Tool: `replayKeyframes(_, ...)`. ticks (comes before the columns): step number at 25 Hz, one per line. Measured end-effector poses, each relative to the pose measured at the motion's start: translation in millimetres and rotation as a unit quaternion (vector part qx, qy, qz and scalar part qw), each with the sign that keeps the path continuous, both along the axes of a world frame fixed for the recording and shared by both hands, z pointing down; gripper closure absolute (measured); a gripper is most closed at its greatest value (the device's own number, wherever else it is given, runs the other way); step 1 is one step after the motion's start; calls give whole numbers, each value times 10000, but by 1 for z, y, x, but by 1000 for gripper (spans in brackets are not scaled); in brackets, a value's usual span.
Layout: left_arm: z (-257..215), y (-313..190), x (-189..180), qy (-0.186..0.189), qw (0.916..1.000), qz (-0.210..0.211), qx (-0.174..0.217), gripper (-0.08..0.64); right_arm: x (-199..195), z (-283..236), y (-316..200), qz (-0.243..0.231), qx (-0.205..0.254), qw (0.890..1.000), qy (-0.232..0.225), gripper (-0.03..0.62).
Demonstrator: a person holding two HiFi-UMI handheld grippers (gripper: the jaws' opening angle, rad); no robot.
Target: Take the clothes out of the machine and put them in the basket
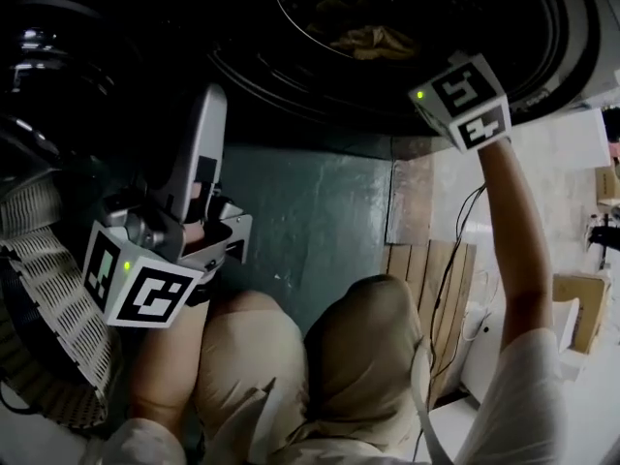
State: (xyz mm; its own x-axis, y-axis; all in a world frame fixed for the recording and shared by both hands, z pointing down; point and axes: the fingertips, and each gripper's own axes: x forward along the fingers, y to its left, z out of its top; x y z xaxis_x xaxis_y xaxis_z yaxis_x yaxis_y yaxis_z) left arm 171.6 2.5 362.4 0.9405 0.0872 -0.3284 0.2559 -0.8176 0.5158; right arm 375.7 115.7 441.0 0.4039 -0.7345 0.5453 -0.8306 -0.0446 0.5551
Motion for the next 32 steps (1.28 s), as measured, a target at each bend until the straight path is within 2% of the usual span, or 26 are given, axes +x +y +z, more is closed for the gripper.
replayKeyframes(2, 4, 0, -3, -17, 10000, 38, -14, 546, 15, 16, -7, 109, -241, 9995, -160, 114)
replayKeyframes(6, 3, -1, -11, 8, 10000, 58, 34, 546, 55, 41, -15, 350, -896, 9954, -13, 113)
replayKeyframes(8, 0, -5, -16, 62, 10000, 10, 70, 546, 69, 53, -19, 408, -1202, 9919, -103, 112)
replayKeyframes(12, -1, -9, -22, 92, 9999, -38, 75, 546, 86, 94, -14, 487, -2157, 9740, -492, 114)
replayKeyframes(16, -1, -11, -27, 78, 9999, -41, 118, 546, 119, 121, 1, 884, -2844, 9532, -520, 103)
replayKeyframes(20, -1, -18, -33, 23, 9996, -152, 249, 546, 131, 141, 2, 1329, -2942, 9409, -1024, 92)
replayKeyframes(22, -2, -18, -35, -8, 9992, -159, 359, 546, 135, 148, -5, 1393, -3021, 9383, -943, 92)
replayKeyframes(25, -5, -15, -38, -15, 9987, -136, 490, 546, 136, 159, -19, 1269, -3089, 9405, -625, 94)
replayKeyframes(28, -9, -13, -42, 11, 9981, -121, 600, 546, 135, 165, -21, 1297, -3227, 9356, -608, 102)
replayKeyframes(30, -10, -16, -44, 23, 9979, -169, 623, 546, 134, 165, -18, 1320, -3385, 9301, -540, 172)
replayKeyframes(31, -11, -17, -46, 26, 9978, -201, 625, 546, 134, 164, -15, 1352, -3500, 9261, -398, 231)
replayKeyframes(32, -11, -17, -47, 29, 9977, -225, 632, 546, 135, 162, -12, 1380, -3600, 9224, -250, 264)
